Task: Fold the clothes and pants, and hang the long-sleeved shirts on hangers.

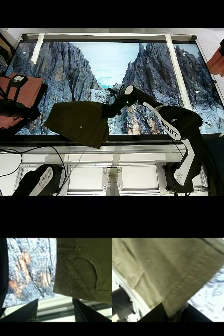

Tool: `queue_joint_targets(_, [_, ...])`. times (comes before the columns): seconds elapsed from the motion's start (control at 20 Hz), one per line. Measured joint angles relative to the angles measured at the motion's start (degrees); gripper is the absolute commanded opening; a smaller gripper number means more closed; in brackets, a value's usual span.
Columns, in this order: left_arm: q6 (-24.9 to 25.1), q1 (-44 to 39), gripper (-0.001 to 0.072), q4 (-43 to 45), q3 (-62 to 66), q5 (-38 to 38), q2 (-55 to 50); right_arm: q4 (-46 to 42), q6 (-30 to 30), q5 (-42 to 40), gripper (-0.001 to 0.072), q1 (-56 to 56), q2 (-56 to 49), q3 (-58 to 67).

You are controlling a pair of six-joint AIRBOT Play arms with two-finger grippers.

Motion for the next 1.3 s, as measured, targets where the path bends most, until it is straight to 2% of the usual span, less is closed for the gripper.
queue_joint_targets(0.15, [0.0, 0.0, 0.0497, 0.0, 0.0, 0.0, 0.0, -5.3, 1.3, 5.3, 0.0020, -4.1, 0.0, 5.6])
queue_joint_targets(0.35, [0.0, 0.0, 0.0497, 0.0, 0.0, 0.0, 0.0, -20.3, 5.1, 15.7, 0.0020, -15.5, 1.9, 11.6])
queue_joint_targets(0.55, [0.0, 0.0, 0.0497, 0.0, 0.0, 0.0, 0.0, -36.9, 7.3, 21.4, 0.0020, -32.3, 6.6, 13.5])
queue_joint_targets(0.8, [0.0, 0.0, 0.0497, 0.0, 0.0, 0.0, 0.0, -45.2, 10.2, 23.8, 0.0021, -56.1, 10.2, 14.1])
queue_joint_targets(0.9, [0.0, 0.0, 0.0497, 0.0, 0.0, 0.0, 0.0, -46.5, 10.9, 24.2, 0.0079, -63.8, 10.7, 14.1])
queue_joint_targets(0.95, [0.0, 0.0, 0.0497, 0.0, 0.0, 0.0, 0.0, -46.9, 11.1, 24.2, 0.0161, -67.2, 10.8, 14.1])
queue_joint_targets(1.0, [0.0, 0.0, 0.0497, 0.0, 0.0, 0.0, 0.0, -47.2, 11.2, 24.3, 0.0211, -70.0, 10.9, 14.2])
queue_joint_targets(1.05, [0.0, 0.0, 0.0497, 0.0, 0.0, 0.0, 0.0, -47.6, 11.4, 24.3, 0.0212, -72.7, 11.0, 14.2])
queue_joint_targets(1.1, [0.0, 0.0, 0.0497, 0.0, 0.0, 0.0, 0.0, -47.7, 11.6, 24.3, 0.0250, -74.8, 11.1, 14.2])
queue_joint_targets(1.15, [0.0, 0.0, 0.0497, 0.0, 0.0, 0.0, 0.0, -47.9, 11.6, 24.5, 0.0351, -76.8, 11.4, 14.2])
queue_joint_targets(1.2, [0.0, 0.0, 0.0498, 0.0, 0.0, 0.0, 0.0, -48.0, 11.6, 24.7, 0.0377, -78.2, 11.8, 14.2])
queue_joint_targets(1.3, [0.0, 0.0, 0.0498, 0.0, 0.0, 0.0, 0.0, -48.2, 11.7, 24.5, 0.0383, -80.5, 13.6, 14.2])
